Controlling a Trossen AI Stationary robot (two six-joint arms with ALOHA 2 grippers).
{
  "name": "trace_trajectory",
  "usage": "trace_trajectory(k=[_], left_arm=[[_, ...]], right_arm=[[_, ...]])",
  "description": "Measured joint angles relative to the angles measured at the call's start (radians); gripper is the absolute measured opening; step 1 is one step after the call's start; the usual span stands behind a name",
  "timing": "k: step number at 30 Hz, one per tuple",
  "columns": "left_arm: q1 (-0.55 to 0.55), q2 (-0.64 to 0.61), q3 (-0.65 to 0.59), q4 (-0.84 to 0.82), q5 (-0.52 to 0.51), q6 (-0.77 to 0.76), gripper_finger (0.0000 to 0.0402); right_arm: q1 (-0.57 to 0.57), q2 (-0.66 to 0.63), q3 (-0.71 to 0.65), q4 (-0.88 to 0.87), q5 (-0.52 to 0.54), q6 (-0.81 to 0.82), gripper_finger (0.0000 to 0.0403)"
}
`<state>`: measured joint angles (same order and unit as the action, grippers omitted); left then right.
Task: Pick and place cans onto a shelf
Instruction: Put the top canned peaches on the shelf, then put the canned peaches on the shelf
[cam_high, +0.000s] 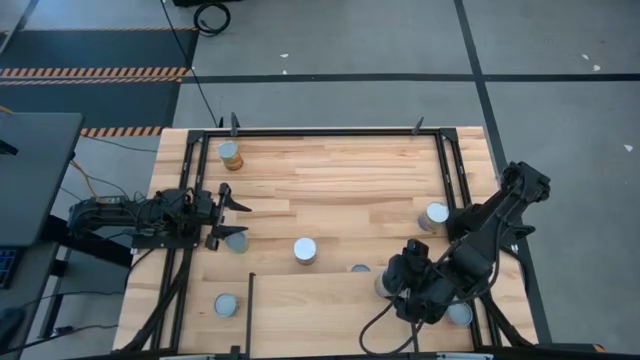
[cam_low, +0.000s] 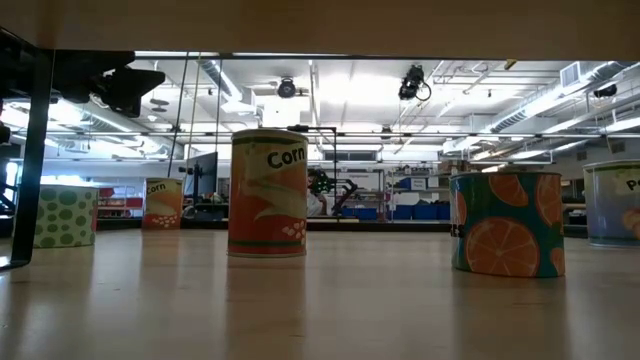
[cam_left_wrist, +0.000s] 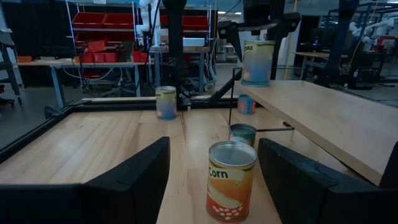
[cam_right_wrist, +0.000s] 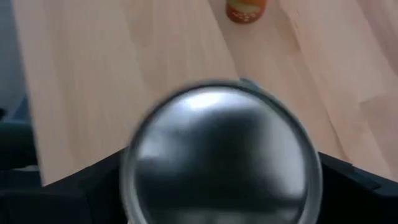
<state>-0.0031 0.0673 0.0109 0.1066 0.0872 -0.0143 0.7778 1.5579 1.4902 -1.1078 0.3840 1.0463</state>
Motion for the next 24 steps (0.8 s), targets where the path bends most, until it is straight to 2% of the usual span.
trace_trajectory(k=[9, 15, 19, 24], left_arm=[[0.0, 0.0, 0.0, 0.0, 0.0, 0.0, 0.0249], [0.0, 0.0, 0.0, 0.0, 0.0, 0.0, 0.0249], [0.0, 0.0, 0.0, 0.0, 0.0, 0.0, 0.0249], [0.0, 0.0, 0.0, 0.0, 0.0, 0.0, 0.0249]], right_arm=[[-0.051, -0.148, 0.0, 0.099, -0.041, -0.086, 0.0376], [-0.174, -0.293, 0.0, 0.124, 0.009, -0.16, 0.0376], [-0.281, -0.369, 0.0, -0.004, 0.067, -0.206, 0.0376], [-0.43, -0.406, 0.0, -0.331, 0.065, -0.233, 0.0376]])
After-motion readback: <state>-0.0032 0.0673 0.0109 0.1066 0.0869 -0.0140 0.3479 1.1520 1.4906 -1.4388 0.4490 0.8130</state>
